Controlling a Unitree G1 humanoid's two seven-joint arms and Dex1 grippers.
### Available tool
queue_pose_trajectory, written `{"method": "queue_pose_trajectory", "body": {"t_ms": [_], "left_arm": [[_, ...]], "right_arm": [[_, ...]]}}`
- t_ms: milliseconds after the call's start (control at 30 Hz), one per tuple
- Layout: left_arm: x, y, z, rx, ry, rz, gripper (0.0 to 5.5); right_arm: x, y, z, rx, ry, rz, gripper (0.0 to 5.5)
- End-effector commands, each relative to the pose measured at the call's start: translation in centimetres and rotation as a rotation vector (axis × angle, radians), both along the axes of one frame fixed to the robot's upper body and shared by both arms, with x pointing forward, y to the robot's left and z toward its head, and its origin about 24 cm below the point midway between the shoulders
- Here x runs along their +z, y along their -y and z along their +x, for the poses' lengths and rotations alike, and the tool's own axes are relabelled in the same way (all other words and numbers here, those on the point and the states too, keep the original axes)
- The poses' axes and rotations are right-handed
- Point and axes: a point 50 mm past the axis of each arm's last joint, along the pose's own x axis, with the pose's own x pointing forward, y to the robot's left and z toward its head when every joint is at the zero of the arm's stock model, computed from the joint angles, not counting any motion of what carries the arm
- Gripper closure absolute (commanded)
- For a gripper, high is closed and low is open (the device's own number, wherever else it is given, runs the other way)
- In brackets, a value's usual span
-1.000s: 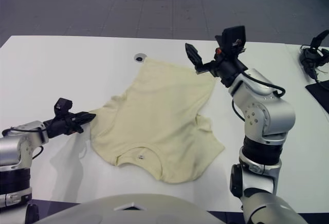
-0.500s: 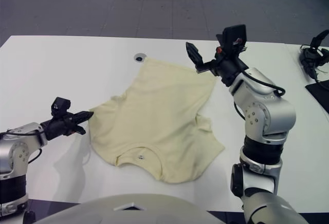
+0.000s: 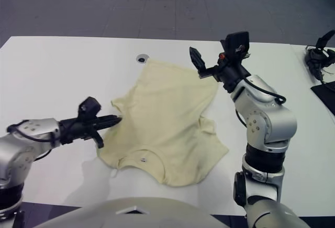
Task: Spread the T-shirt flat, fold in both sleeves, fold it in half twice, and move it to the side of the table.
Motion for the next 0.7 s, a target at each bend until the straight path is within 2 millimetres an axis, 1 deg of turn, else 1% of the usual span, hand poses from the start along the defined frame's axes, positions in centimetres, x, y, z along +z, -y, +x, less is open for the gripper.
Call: {"method": "queue_pose_trajectory", "body": {"t_ms": [33, 100, 133, 200, 300, 367, 433, 533, 600, 700], "left_arm": [[-1.6, 1.7, 0.4, -0.029, -0.011, 0.019, 5.49], [-2.1, 2.4, 0.5, -0.029, -0.009, 0.033, 5.49], [-2.3, 2.6, 0.5, -0.024, -0.01, 0.036, 5.22], [-2.2, 3.0, 0.2, -0.034, -0.017, 0.025, 4.95], [-1.1, 4.0, -0.6, -0.067, -0.007, -0.066, 4.44], [0.2, 4.2, -1.1, -0.042, 0.02, -0.165, 4.09], [1.6, 3.7, -1.6, 0.045, 0.07, -0.265, 3.75], [3.3, 1.8, -2.1, 0.263, 0.17, -0.37, 3.2], [3.8, 0.6, -2.7, 0.39, 0.217, -0.386, 2.82], [4.3, 0.0, -3.6, 0.481, 0.249, -0.382, 2.28]], "right_arm": [[0.3, -0.2, 0.4, 0.007, 0.012, -0.001, 0.1], [0.2, -0.1, 0.4, 0.009, 0.011, -0.004, 0.1], [0.2, -0.1, 0.4, 0.01, 0.007, -0.006, 0.1], [-0.3, 0.1, 0.1, 0.006, -0.029, -0.022, 0.1], [-1.5, 1.1, -1.0, -0.035, -0.148, -0.006, 0.1], [-2.4, 2.0, -2.5, -0.054, -0.239, 0.013, 0.1], [-3.3, 2.8, -4.1, -0.055, -0.343, 0.05, 0.1], [-5.5, 4.4, -7.5, -0.025, -0.567, 0.04, 0.1], [-6.4, 5.9, -9.3, -0.021, -0.701, 0.019, 0.1], [-7.1, 8.0, -11.4, -0.021, -0.845, -0.009, 0.1]]}}
